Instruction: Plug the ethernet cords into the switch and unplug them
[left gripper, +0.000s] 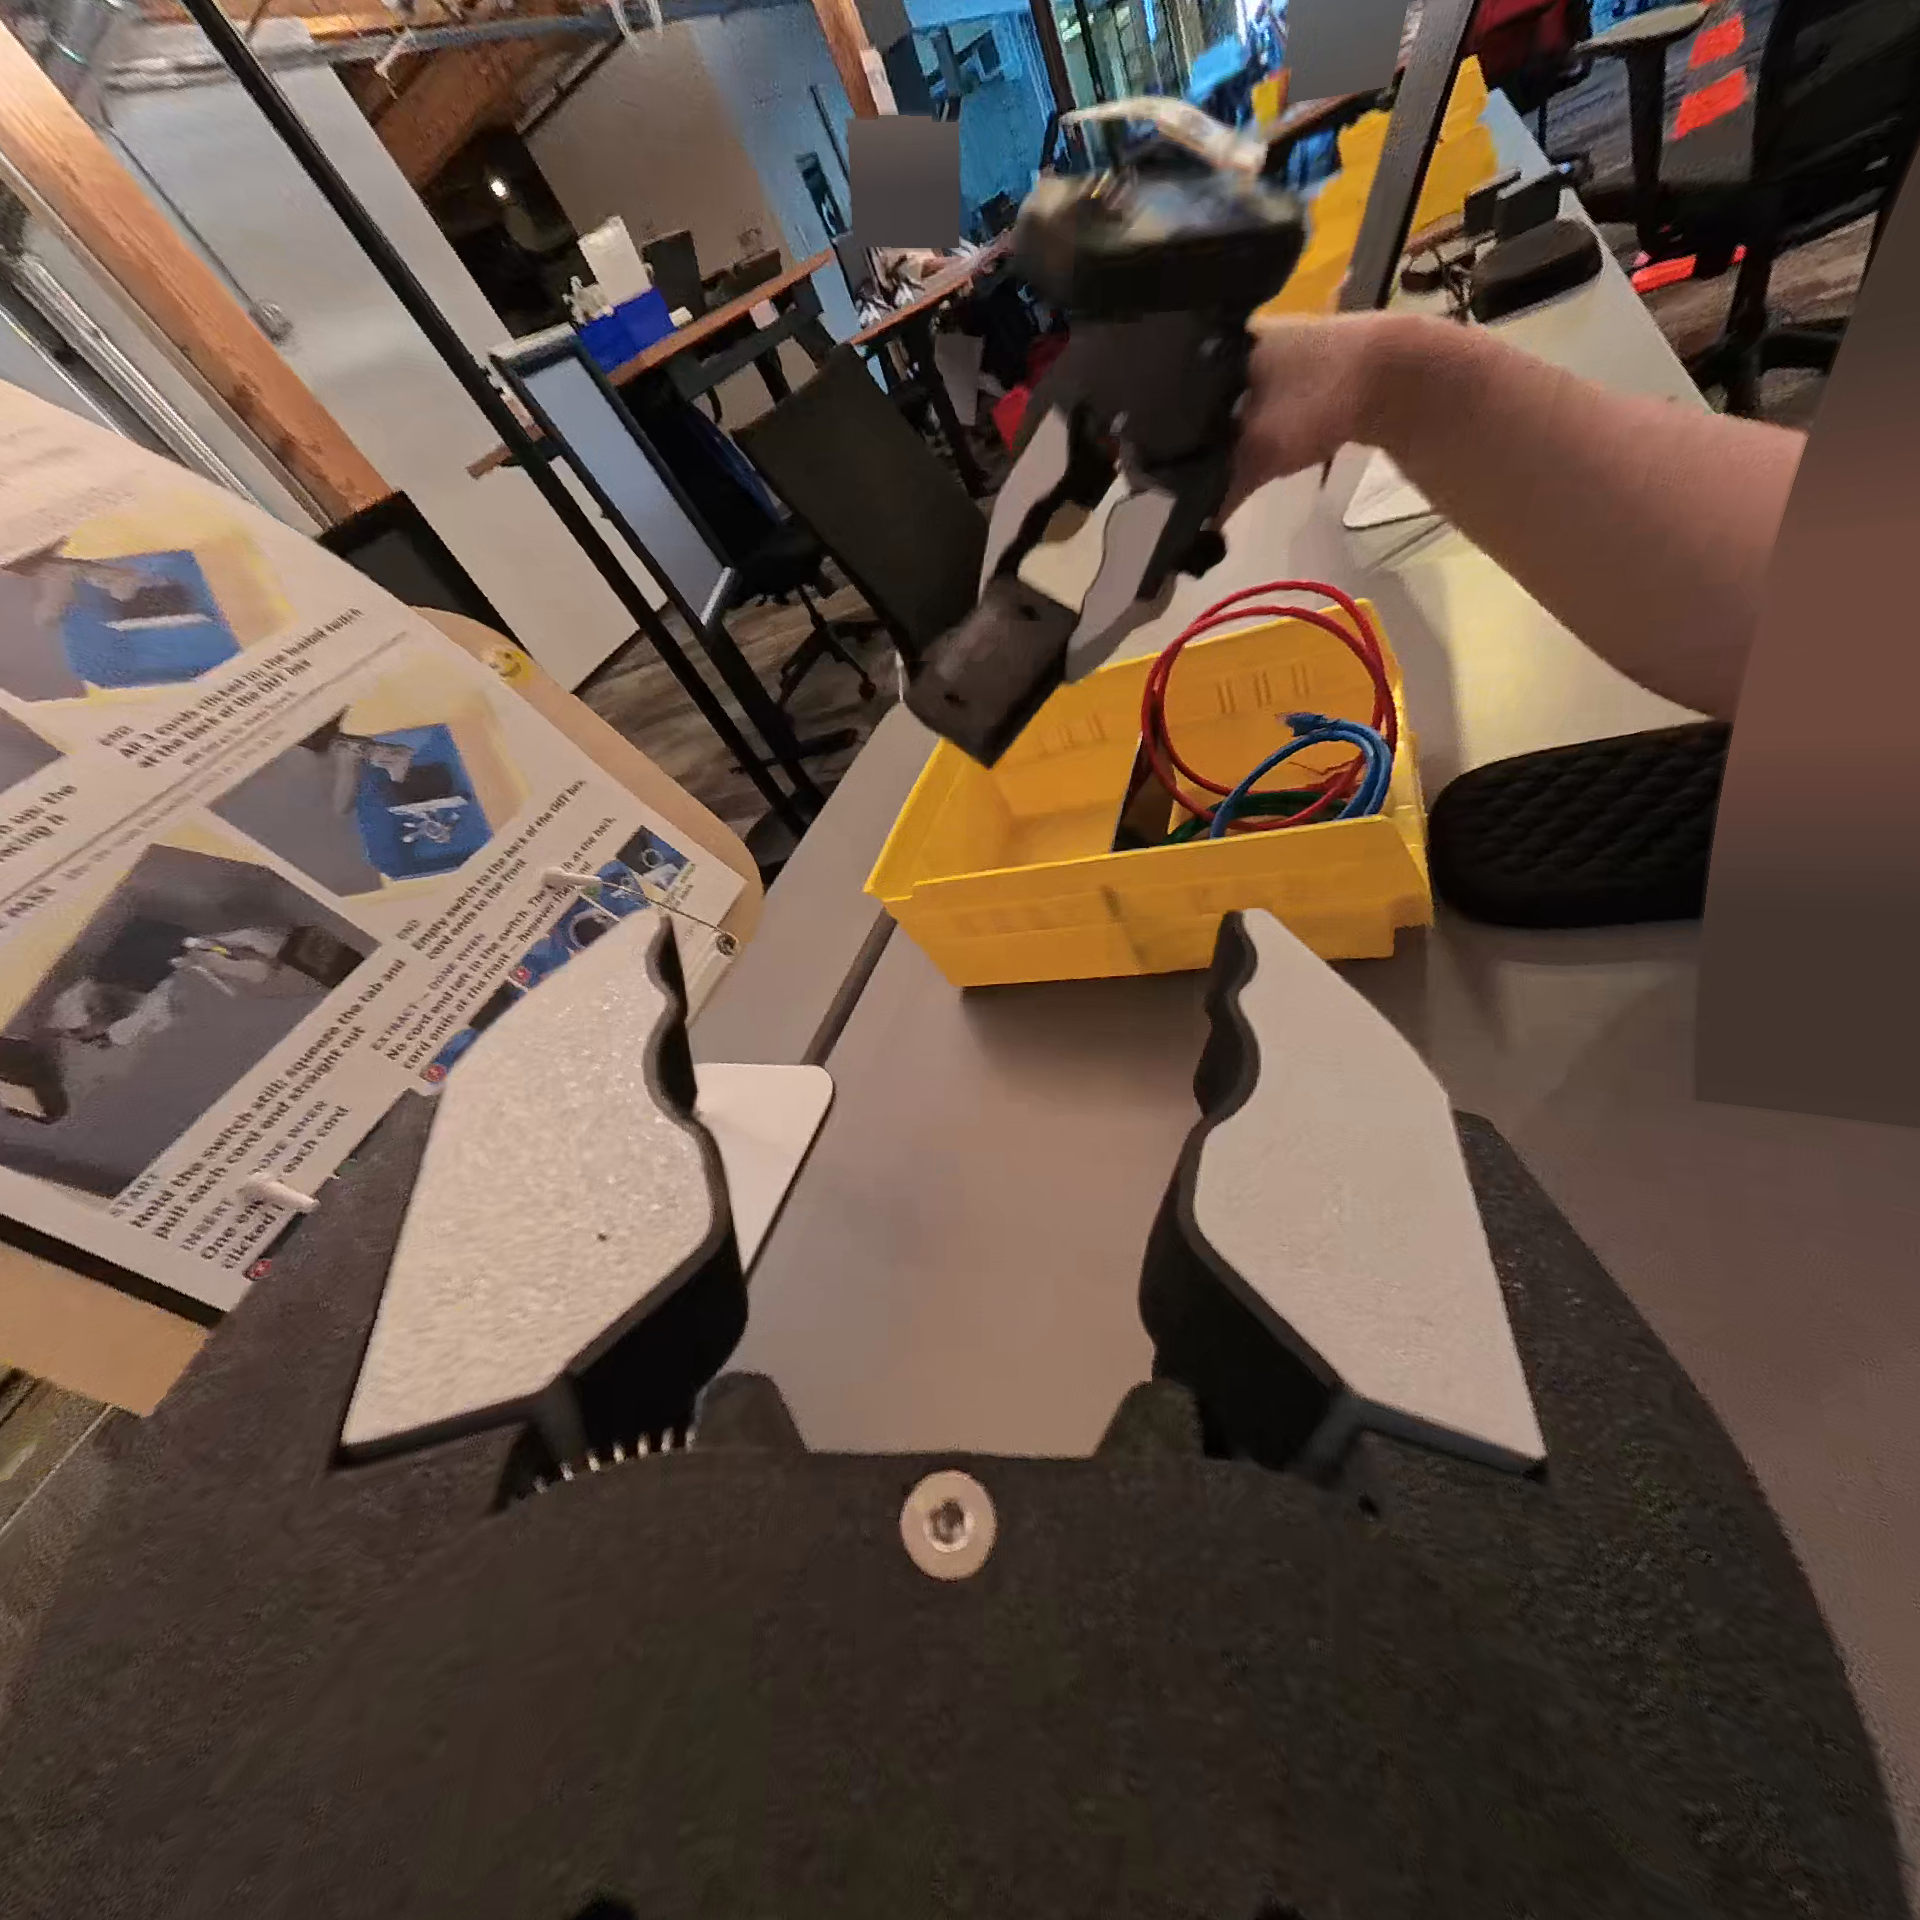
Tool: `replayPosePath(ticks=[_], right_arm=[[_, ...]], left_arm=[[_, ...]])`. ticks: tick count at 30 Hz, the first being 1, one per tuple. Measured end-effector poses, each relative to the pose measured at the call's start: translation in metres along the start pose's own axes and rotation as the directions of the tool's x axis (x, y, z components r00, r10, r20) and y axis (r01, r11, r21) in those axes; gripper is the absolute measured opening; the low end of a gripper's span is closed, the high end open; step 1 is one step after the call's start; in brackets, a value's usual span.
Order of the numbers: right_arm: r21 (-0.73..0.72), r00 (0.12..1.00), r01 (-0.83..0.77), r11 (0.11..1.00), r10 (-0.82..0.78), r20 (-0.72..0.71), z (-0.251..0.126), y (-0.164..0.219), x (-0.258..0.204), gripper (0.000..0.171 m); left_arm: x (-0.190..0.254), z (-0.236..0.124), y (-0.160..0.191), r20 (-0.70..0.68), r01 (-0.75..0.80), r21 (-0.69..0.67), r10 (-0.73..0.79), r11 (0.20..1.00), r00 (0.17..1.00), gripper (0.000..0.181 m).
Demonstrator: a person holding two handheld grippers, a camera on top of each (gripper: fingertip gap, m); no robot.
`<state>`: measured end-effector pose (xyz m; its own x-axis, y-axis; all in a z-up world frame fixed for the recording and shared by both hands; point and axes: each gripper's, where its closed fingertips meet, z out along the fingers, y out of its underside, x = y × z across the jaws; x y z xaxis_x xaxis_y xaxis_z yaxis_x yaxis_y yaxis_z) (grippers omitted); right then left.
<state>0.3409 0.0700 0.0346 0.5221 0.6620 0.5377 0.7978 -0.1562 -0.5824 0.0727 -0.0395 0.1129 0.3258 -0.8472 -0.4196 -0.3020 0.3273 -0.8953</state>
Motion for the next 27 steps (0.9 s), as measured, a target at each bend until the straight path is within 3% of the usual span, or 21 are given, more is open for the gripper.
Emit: replayPosePath(ticks=[3, 6, 14, 21, 24, 27], right_arm=[[-0.24, 0.968, 0.061, 0.969, 0.002, 0.253, 0.04, 0.032, -0.003, 0.062], [-0.418, 0.921, 0.232, 0.878, -0.061, 0.385, 0.071, 0.061, -0.008, 0.062], [-0.538, 0.857, 0.388, 0.749, -0.077, 0.51, 0.117, 0.109, -0.022, 0.063], [-0.598, 0.898, 0.332, 0.729, -0.051, 0.436, 0.119, 0.135, -0.01, 0.061], [-0.545, 0.936, 0.255, 0.798, -0.063, 0.345, 0.112, 0.121, 0.002, 0.061], [-0.358, 0.993, 0.088, 0.929, -0.055, 0.103, 0.092, 0.074, 0.034, 0.06]], left_arm=[[-0.001, -0.003, -0.005, 0.003, -0.002, 0.027, 0.002, 1.0, 1.0, 0.094], [-0.003, -0.006, -0.005, 0.036, -0.046, 0.01, 0.046, 0.999, 0.998, 0.094], [-0.023, -0.012, 0.003, 0.13, -0.075, 0.013, 0.072, 0.997, 0.989, 0.085], [-0.041, -0.009, 0.021, 0.186, -0.062, -0.053, 0.071, 0.997, 0.98, 0.083], [-0.051, -0.014, 0.027, 0.225, -0.06, -0.088, 0.078, 0.994, 0.971, 0.081], [-0.073, -0.026, 0.03, 0.339, -0.037, -0.108, 0.071, 0.993, 0.938, 0.075]])
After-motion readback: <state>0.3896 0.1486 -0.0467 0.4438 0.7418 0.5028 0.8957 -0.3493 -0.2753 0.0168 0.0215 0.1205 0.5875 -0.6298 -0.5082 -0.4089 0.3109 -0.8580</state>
